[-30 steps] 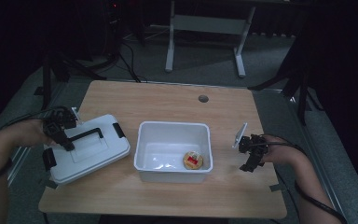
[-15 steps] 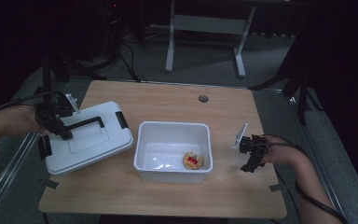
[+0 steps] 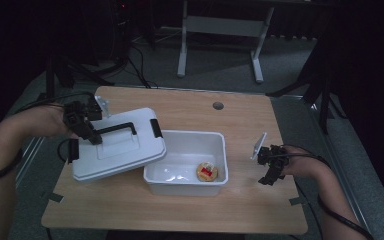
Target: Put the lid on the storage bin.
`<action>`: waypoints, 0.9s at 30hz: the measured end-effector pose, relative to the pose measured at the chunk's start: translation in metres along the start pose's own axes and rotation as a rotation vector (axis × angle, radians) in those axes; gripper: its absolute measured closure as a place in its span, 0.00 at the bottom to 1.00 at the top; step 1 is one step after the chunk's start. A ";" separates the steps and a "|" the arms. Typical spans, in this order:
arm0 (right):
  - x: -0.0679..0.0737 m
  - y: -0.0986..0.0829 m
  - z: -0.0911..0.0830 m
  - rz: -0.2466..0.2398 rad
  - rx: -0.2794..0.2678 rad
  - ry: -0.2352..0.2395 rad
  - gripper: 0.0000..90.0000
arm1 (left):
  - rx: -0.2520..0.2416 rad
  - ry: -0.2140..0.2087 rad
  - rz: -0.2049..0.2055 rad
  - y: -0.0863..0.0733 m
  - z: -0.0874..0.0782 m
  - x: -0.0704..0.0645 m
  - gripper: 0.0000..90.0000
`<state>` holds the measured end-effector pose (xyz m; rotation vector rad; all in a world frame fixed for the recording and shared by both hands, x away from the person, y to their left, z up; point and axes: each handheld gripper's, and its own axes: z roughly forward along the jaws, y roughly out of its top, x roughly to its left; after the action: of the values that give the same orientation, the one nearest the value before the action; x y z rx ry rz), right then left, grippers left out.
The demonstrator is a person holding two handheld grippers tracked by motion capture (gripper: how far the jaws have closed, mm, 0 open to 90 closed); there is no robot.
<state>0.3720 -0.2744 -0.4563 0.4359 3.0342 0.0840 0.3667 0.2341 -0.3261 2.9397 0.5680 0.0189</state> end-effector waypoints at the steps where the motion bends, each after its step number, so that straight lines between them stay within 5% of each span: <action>1: 0.000 0.000 0.000 0.000 0.000 0.000 0.17 | 0.000 0.000 0.000 0.000 0.000 0.000 0.93; 27: 0.002 -0.011 0.005 0.012 -0.006 0.006 0.17 | -0.016 -0.049 0.255 0.127 0.018 -0.029 0.93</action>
<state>0.3677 -0.2845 -0.4623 0.4544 3.0367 0.0950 0.3874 0.1038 -0.3250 2.9660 0.1829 -0.0204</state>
